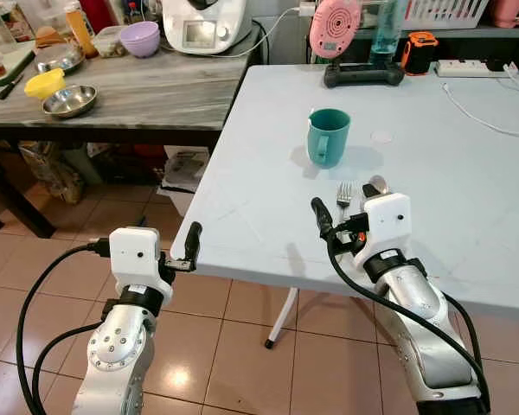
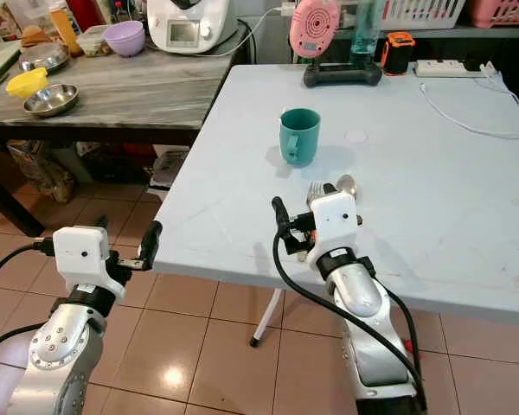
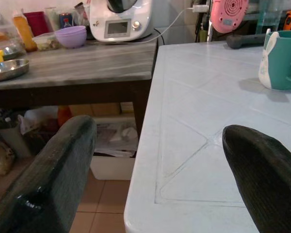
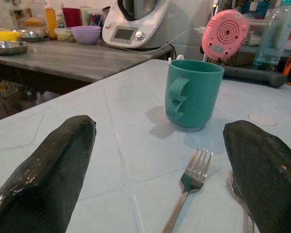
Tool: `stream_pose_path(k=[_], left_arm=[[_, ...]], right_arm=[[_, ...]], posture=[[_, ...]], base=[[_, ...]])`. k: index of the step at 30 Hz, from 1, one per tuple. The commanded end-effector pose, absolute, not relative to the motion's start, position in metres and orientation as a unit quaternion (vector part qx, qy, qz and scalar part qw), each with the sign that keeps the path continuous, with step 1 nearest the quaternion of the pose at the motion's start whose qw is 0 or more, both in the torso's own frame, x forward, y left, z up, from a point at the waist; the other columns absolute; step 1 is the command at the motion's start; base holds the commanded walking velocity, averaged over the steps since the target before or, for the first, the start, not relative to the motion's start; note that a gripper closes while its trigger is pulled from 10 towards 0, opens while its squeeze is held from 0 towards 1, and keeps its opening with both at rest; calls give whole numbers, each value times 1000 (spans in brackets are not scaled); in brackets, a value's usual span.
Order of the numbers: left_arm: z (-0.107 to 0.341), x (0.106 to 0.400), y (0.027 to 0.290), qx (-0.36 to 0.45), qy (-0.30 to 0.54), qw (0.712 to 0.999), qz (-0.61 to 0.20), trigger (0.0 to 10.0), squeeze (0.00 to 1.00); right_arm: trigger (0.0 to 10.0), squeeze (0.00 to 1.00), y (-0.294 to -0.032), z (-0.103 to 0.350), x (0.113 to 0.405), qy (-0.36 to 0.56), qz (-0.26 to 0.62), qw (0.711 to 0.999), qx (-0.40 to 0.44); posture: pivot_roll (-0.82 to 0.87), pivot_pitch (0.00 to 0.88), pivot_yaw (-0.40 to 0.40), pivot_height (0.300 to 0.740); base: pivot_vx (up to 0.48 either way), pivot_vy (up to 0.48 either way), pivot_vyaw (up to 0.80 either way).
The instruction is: Setting the table
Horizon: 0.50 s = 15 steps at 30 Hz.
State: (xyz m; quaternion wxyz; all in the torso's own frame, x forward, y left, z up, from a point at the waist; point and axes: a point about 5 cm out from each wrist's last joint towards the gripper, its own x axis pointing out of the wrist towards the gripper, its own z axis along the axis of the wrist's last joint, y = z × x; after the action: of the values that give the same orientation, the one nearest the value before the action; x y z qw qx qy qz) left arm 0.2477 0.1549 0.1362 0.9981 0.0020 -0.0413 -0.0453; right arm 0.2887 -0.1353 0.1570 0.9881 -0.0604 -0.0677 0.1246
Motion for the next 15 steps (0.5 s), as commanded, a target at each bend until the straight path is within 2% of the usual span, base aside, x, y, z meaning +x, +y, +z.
stream_pose_path(k=[1, 6, 12, 15], left_arm=[[136, 247, 158, 8, -38, 998, -44, 10000, 0], [136, 247, 158, 8, -37, 998, -46, 10000, 0], [135, 247, 158, 8, -33, 998, -45, 10000, 0], [134, 246, 158, 11, -33, 998, -44, 10000, 0]], right_arm=[[10000, 0, -134, 156, 288, -62, 124, 989, -57], [10000, 0, -135, 155, 288, -62, 124, 989, -56], [10000, 0, -133, 154, 286, -60, 128, 988, -56], [10000, 0, -132, 153, 286, -59, 131, 988, -56]], posture=[[-91, 98, 111, 740], [-92, 98, 113, 740], [-91, 97, 113, 740], [-89, 97, 110, 740]], base=[[300, 0, -525], [299, 0, -679], [288, 0, 0], [0, 0, 0]])
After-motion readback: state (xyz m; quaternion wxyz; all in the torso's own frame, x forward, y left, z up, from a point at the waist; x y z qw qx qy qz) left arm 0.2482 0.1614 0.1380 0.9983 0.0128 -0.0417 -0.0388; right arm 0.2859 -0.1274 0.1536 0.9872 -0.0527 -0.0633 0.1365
